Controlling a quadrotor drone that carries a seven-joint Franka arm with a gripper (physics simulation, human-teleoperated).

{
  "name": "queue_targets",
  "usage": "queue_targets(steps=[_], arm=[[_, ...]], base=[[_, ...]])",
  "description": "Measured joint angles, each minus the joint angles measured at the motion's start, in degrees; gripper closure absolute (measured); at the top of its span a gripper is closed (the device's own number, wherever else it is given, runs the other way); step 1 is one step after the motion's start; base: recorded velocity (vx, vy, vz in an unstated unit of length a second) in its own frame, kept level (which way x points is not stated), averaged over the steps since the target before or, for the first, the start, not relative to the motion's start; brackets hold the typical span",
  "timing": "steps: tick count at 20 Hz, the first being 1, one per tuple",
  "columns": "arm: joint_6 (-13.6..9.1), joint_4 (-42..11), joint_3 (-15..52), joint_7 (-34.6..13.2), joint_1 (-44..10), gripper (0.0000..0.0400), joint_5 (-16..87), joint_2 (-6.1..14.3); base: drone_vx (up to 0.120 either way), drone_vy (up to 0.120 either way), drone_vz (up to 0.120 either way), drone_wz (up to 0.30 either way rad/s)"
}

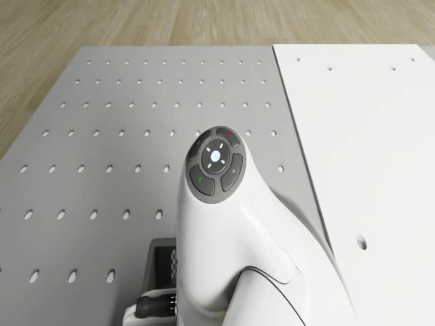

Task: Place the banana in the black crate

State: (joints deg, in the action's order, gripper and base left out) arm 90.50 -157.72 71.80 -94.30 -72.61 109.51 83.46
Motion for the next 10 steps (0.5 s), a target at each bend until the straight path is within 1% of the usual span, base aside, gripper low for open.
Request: queue_targets(steps=[4,5,7,10], arm=[[0.01,0.00,0.00,0.00,0.00,0.0207,0.00,0.01],[0.01,0.00,0.00,0.00,0.00,0.0207,0.00,0.01],[0.01,0.00,0.00,0.00,0.00,0.0207,0.00,0.01],[0.34,0.22,-0.70,0.11,-0.08,0.0207,0.64,0.01]], base=[[0.120,0.000,-0.120,0.000],[0.120,0.000,-0.080,0.000],[0.120,0.000,0.000,0.000],[0.000,0.000,0.000,0.000]])
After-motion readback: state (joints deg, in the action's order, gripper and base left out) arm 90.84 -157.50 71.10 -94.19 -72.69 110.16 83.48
